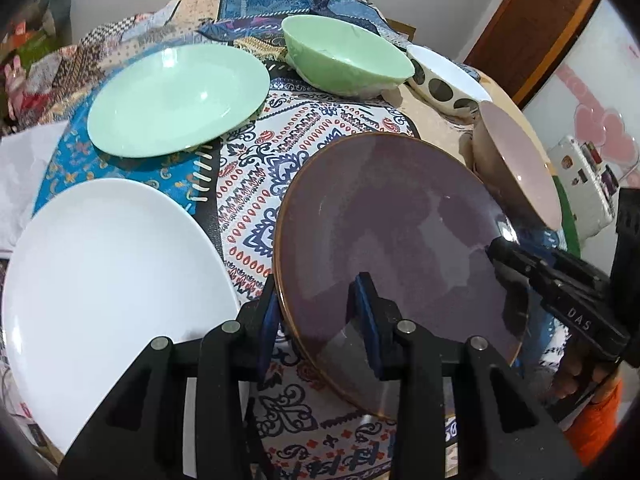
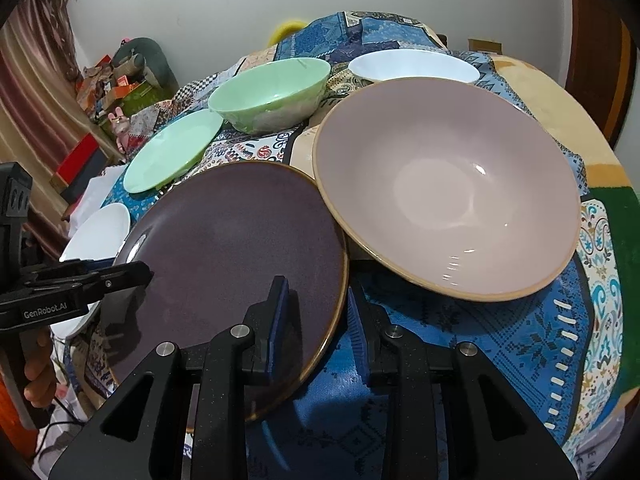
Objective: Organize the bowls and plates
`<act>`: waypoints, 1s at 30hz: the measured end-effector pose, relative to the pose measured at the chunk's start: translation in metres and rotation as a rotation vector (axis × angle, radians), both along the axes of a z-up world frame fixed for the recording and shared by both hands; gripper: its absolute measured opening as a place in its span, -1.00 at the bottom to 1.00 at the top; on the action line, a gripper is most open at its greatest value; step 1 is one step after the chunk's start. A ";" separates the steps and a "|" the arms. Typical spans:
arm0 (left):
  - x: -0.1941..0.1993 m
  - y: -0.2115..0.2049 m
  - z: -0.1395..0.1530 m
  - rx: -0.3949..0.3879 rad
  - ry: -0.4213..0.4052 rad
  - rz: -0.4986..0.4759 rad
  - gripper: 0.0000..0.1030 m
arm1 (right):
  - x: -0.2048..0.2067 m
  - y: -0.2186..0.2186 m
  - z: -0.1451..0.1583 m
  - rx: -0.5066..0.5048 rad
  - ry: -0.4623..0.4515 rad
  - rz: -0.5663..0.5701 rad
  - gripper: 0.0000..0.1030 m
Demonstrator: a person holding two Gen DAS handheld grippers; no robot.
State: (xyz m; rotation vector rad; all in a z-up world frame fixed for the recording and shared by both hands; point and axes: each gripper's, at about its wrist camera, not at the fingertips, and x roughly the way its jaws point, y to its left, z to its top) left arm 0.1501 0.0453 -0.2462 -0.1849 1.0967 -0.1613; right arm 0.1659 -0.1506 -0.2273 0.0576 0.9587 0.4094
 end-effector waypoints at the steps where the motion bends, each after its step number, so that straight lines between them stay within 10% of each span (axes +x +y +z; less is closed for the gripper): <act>1: -0.001 0.001 0.002 0.002 -0.002 0.002 -0.29 | -0.001 0.000 0.002 -0.002 -0.004 -0.001 -0.48; 10: -0.018 0.008 0.033 0.037 -0.083 0.029 -0.27 | -0.013 -0.001 0.018 -0.040 -0.041 -0.002 -0.48; 30: -0.075 0.097 0.107 0.196 -0.285 0.253 0.60 | -0.019 0.077 0.078 0.003 -0.217 0.169 -0.12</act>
